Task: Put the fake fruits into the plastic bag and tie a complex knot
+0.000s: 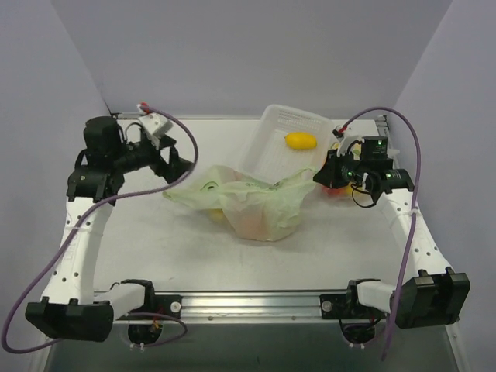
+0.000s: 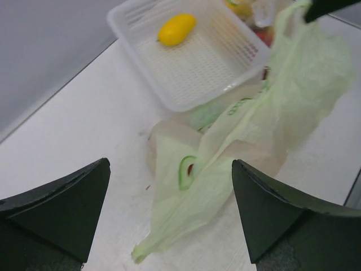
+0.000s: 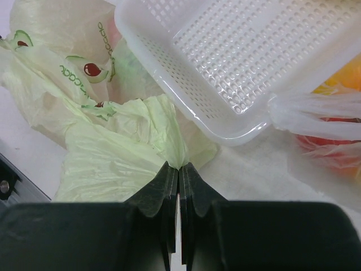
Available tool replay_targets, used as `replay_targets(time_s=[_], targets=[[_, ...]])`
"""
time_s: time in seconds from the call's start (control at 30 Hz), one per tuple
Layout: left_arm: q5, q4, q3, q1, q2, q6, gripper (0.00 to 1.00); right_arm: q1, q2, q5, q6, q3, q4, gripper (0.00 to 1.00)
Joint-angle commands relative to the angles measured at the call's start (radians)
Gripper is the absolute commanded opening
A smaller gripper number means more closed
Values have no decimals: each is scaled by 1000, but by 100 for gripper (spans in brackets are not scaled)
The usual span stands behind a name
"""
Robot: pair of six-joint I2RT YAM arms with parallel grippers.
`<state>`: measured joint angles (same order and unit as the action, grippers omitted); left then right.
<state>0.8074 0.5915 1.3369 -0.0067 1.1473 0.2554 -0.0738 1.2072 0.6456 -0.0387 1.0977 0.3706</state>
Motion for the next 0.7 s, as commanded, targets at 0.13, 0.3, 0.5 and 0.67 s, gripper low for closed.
replay_targets(time_s=[0.13, 0.3, 0.5, 0.67], targets=[[-280, 177, 53, -576, 49, 343, 97, -18, -43, 25, -17, -10, 25, 0], [-379, 143, 59, -722, 201, 392, 97, -20, -77, 34, -24, -10, 39, 0], [-389, 2, 45, -743, 327, 495, 98, -21, -84, 61, -26, 10, 51, 0], [-340, 2, 28, -743, 400, 565, 97, -20, -81, 72, -21, 28, 56, 0]])
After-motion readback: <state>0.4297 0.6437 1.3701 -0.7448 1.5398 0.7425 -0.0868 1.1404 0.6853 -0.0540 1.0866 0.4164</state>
